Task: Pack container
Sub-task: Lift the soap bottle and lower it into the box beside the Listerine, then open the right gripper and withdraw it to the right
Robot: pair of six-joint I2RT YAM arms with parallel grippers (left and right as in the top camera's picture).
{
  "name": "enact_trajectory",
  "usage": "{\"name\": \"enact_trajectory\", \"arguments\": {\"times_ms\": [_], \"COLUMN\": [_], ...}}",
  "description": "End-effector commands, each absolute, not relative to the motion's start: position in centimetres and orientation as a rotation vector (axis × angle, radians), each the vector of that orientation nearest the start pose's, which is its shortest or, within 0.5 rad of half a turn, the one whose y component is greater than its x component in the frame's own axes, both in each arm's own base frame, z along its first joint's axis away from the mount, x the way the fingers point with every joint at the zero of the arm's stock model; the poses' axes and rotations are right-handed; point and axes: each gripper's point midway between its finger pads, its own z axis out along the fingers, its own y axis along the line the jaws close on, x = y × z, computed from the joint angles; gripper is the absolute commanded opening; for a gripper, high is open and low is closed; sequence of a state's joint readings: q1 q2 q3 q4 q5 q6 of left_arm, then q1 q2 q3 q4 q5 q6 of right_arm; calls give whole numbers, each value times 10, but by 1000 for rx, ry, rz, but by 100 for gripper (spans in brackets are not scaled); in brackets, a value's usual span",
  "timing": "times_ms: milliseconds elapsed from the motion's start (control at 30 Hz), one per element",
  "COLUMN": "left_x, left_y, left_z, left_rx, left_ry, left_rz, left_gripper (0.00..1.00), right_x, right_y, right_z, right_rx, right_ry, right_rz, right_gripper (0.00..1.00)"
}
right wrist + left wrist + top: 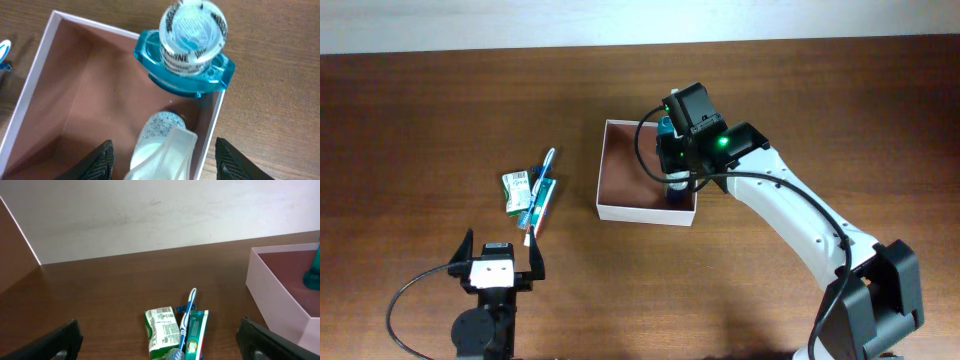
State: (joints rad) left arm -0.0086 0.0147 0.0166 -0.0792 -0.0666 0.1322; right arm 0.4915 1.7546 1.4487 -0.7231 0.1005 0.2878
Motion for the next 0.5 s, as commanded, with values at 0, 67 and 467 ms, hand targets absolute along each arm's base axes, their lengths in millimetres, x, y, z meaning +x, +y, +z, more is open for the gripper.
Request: {"name": "enact_trajectory", "arguments": {"times_ms": [0,67,467], "left_x": [246,246,246], "left_y": [9,9,9], "left_z": [158,158,158], "left_rx": [82,82,82], "left_ry": [1644,1644,1644], "left_rz": [156,156,156], "left_gripper": [99,99,99], "right_x": [398,392,375], "right_y": [193,190,130], "right_z": [177,195,260], "right_rx": [-212,-208,-25], "right_ry": [2527,2497,2369], "right_rz": [169,184,67], "right_gripper": [58,58,59]}}
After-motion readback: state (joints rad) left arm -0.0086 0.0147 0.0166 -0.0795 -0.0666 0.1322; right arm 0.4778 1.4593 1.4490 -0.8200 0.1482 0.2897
